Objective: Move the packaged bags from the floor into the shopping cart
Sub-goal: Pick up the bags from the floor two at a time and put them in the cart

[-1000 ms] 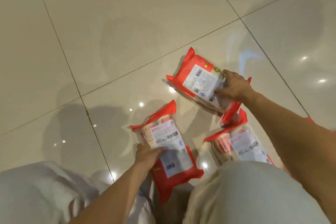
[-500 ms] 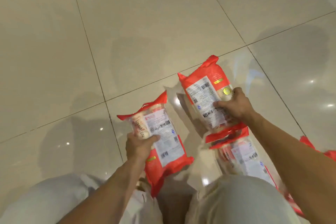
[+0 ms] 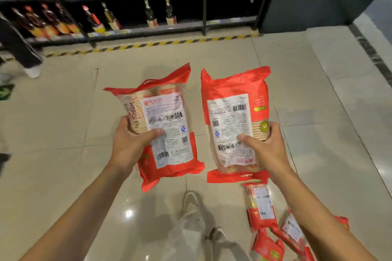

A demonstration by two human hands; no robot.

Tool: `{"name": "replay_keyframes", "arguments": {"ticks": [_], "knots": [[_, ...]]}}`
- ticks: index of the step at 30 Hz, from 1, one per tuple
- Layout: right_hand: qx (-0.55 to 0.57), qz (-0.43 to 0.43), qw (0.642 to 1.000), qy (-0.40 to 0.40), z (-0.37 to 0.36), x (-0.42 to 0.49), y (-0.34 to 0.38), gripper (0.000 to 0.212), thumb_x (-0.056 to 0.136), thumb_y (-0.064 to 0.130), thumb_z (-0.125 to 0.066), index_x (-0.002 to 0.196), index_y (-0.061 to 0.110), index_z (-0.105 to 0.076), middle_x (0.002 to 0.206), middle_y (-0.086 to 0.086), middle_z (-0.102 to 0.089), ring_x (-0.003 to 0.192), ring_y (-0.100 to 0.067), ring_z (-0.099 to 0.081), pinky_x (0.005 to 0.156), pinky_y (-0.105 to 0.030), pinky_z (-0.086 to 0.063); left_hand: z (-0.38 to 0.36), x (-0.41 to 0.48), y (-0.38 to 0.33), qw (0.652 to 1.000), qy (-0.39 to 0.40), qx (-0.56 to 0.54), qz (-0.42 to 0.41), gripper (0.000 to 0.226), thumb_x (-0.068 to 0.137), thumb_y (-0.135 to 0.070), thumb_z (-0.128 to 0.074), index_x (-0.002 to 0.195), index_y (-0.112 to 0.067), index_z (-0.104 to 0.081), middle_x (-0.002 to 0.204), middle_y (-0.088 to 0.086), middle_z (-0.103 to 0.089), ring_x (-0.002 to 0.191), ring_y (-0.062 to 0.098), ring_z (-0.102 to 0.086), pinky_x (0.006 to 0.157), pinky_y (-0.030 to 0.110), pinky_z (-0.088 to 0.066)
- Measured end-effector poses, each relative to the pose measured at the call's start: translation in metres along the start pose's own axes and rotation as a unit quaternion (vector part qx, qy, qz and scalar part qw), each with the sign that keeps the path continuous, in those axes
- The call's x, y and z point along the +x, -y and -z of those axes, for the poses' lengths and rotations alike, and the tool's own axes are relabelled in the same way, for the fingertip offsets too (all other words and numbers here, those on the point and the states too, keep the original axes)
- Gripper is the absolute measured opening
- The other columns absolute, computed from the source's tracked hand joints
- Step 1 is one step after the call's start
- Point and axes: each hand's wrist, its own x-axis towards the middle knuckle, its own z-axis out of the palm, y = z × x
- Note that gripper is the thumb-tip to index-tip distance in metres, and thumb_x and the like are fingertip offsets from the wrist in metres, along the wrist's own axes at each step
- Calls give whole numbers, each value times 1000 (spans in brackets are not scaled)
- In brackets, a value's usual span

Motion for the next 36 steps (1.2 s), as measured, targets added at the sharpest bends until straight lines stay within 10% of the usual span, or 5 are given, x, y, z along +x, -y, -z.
{"name": "replay_keyframes", "arguments": {"ticks": [9, 22, 32, 36], "knots": [[-5, 142, 965, 221, -127, -179, 118, 59, 72, 5, -86, 116, 18, -48, 99, 5, -70, 80, -4, -70, 69, -23, -53, 230, -221, 2, 966, -243, -89, -23, 68, 64, -6, -94, 121, -16, -56, 100, -6, -79, 84, 6, -77, 63, 18, -59], [-87, 204, 800, 558, -335, -581, 80, 56, 69, 1, -87, 115, 13, -56, 100, -6, -74, 82, -20, -74, 76, -41, -57, 481, -637, 173, 786, -595, -164, 44, 60, 66, -5, -93, 107, -29, -57, 105, -4, -75, 80, 3, -75, 69, 22, -59], [-101, 220, 683, 689, -466, -909, 9, 62, 68, 12, -90, 120, 18, -56, 105, -2, -75, 91, -19, -74, 84, -43, -59, 631, -890, 311, 656, -720, -198, 110, 87, 47, -32, -96, 124, -24, -55, 115, 1, -74, 97, 24, -76, 84, 51, -62], [-95, 230, 641, 726, -510, -1002, -3, 63, 70, 14, -89, 122, 17, -53, 105, 1, -73, 88, -12, -74, 74, -26, -58, 682, -940, 344, 622, -748, -203, 109, 73, 65, -11, -93, 127, -15, -55, 113, 3, -74, 93, 22, -75, 75, 41, -63]]}}
